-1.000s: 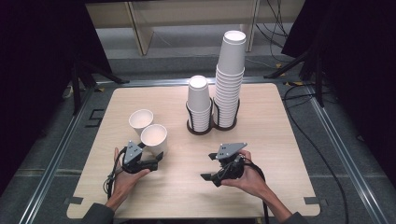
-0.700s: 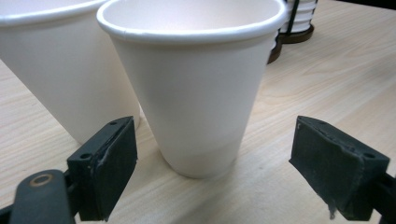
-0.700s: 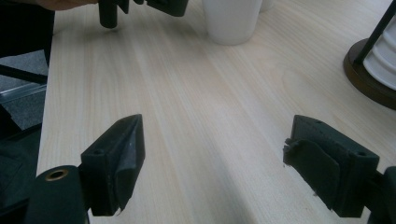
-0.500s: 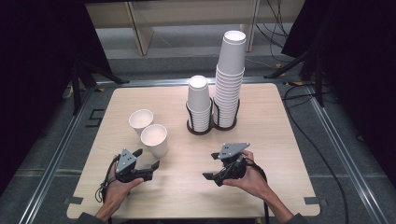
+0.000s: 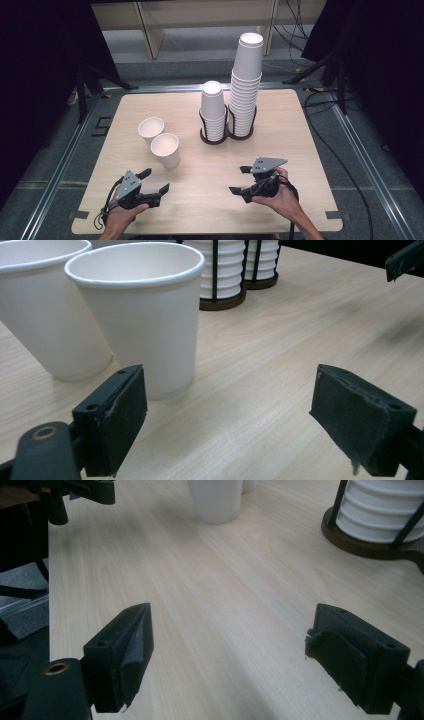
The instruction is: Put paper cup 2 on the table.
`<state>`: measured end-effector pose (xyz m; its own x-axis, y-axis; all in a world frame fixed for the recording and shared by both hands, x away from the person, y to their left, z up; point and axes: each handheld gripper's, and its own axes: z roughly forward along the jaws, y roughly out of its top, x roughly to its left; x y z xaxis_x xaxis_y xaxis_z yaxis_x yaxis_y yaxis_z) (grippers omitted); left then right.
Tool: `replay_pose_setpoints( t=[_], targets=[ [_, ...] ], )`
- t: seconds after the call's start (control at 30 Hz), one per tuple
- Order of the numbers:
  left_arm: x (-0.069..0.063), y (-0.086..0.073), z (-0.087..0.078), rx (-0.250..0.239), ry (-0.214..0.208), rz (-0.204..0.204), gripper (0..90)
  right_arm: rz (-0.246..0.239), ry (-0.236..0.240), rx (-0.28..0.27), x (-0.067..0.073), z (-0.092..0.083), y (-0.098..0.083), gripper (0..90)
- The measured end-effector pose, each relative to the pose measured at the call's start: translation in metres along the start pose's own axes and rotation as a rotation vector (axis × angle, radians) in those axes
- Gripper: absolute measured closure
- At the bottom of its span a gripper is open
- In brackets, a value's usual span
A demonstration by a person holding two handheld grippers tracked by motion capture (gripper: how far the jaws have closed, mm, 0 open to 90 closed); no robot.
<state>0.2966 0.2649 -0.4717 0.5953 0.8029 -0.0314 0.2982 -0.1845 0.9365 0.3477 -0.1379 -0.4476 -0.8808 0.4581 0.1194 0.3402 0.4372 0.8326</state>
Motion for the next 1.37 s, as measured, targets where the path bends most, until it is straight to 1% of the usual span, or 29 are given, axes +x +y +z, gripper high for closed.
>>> replay_pose_setpoints(
  t=[0.03, 0.1, 0.2, 0.23, 0.43, 0.47, 0.5, 0.53, 0.57, 0.6, 0.63, 0.7, 0.73, 0.77, 0.8, 0.83, 0.87, 0.9, 0.93, 0.97, 1.03, 1.1, 1.13, 1.17, 1.2, 1.27, 1.3, 1.33, 1.37],
  targets=[
    [-0.001, -0.001, -0.002, 0.009, -0.004, 0.009, 14.0, 0.005, -0.001, -0.004, 0.000, -0.002, -0.002, 18.2],
    [-0.003, -0.001, -0.004, -0.002, -0.016, 0.004, 14.0, 0.019, -0.002, -0.021, 0.001, -0.007, -0.006, 17.3],
    [-0.005, -0.002, -0.008, -0.004, -0.024, 0.001, 14.0, 0.034, -0.020, -0.031, 0.001, -0.015, -0.011, 16.3],
    [-0.006, -0.002, -0.010, 0.006, -0.019, 0.001, 14.0, 0.028, -0.032, -0.037, 0.001, -0.018, -0.013, 15.7],
    [-0.009, -0.003, -0.013, -0.006, -0.032, -0.021, 14.0, 0.082, -0.048, -0.075, -0.001, -0.030, -0.027, 15.5],
    [-0.009, -0.002, -0.016, 0.016, -0.026, -0.009, 14.0, 0.091, -0.062, -0.075, 0.000, -0.033, -0.028, 15.5],
    [-0.010, -0.003, -0.015, -0.001, -0.033, -0.019, 14.0, 0.096, -0.059, -0.081, -0.001, -0.035, -0.030, 15.5],
    [-0.010, -0.003, -0.016, 0.004, -0.033, -0.019, 14.0, 0.107, -0.058, -0.080, 0.000, -0.037, -0.032, 15.5],
    [-0.011, -0.004, -0.017, 0.014, -0.031, -0.023, 14.0, 0.101, -0.063, -0.088, -0.001, -0.038, -0.034, 15.5],
    [-0.011, -0.004, -0.016, 0.007, -0.038, -0.026, 14.0, 0.123, -0.059, -0.074, 0.000, -0.039, -0.035, 15.5],
    [-0.012, -0.004, -0.016, 0.009, -0.040, -0.020, 14.0, 0.108, -0.069, -0.085, -0.001, -0.040, -0.037, 15.5],
    [-0.013, -0.005, -0.017, 0.010, -0.046, -0.012, 14.0, 0.124, -0.071, -0.069, 0.001, -0.041, -0.040, 15.6],
    [-0.013, -0.005, -0.017, 0.012, -0.044, -0.001, 14.0, 0.119, -0.075, -0.072, 0.001, -0.042, -0.041, 15.5],
    [-0.014, -0.005, -0.017, 0.012, -0.044, -0.007, 14.0, 0.129, -0.076, -0.069, 0.002, -0.043, -0.042, 15.5],
    [-0.014, -0.006, -0.017, 0.017, -0.046, -0.008, 14.0, 0.125, -0.073, -0.071, 0.002, -0.044, -0.043, 15.5],
    [-0.013, -0.005, -0.019, 0.039, -0.039, 0.003, 14.0, 0.128, -0.071, -0.074, 0.002, -0.045, -0.044, 15.5],
    [-0.013, -0.006, -0.018, 0.036, -0.043, -0.002, 14.0, 0.137, -0.072, -0.077, 0.003, -0.045, -0.045, 15.5],
    [-0.013, -0.006, -0.017, 0.022, -0.056, -0.004, 14.0, 0.123, -0.079, -0.086, 0.002, -0.046, -0.046, 15.5],
    [-0.013, -0.006, -0.017, 0.022, -0.057, -0.009, 14.0, 0.137, -0.082, -0.080, 0.003, -0.047, -0.047, 15.5],
    [-0.013, -0.006, -0.017, 0.027, -0.054, -0.016, 14.0, 0.139, -0.076, -0.081, 0.003, -0.048, -0.048, 15.5],
    [-0.013, -0.007, -0.016, 0.024, -0.052, -0.009, 14.0, 0.148, -0.083, -0.072, 0.003, -0.050, -0.048, 15.5],
    [-0.012, -0.006, -0.016, 0.030, -0.049, -0.011, 14.0, 0.135, -0.089, -0.088, 0.001, -0.050, -0.049, 15.5],
    [-0.011, -0.006, -0.016, 0.022, -0.051, -0.013, 14.0, 0.142, -0.089, -0.082, 0.002, -0.051, -0.049, 15.5],
    [-0.012, -0.005, -0.018, 0.041, -0.039, -0.008, 14.0, 0.142, -0.092, -0.075, 0.001, -0.051, -0.049, 15.5],
    [-0.012, -0.005, -0.018, 0.043, -0.038, -0.008, 14.0, 0.142, -0.092, -0.073, 0.001, -0.051, -0.049, 15.5],
    [-0.011, -0.005, -0.018, 0.042, -0.035, -0.008, 14.0, 0.141, -0.089, -0.070, 0.001, -0.050, -0.050, 15.5],
    [-0.011, -0.005, -0.018, 0.039, -0.033, -0.011, 14.0, 0.153, -0.090, -0.068, 0.002, -0.049, -0.050, 15.5],
    [-0.012, -0.006, -0.017, 0.019, -0.035, -0.028, 14.0, 0.142, -0.093, -0.072, 0.002, -0.049, -0.050, 15.5],
    [-0.011, -0.006, -0.017, 0.020, -0.040, -0.019, 14.0, 0.155, -0.086, -0.066, 0.003, -0.048, -0.050, 15.5]
  ],
)
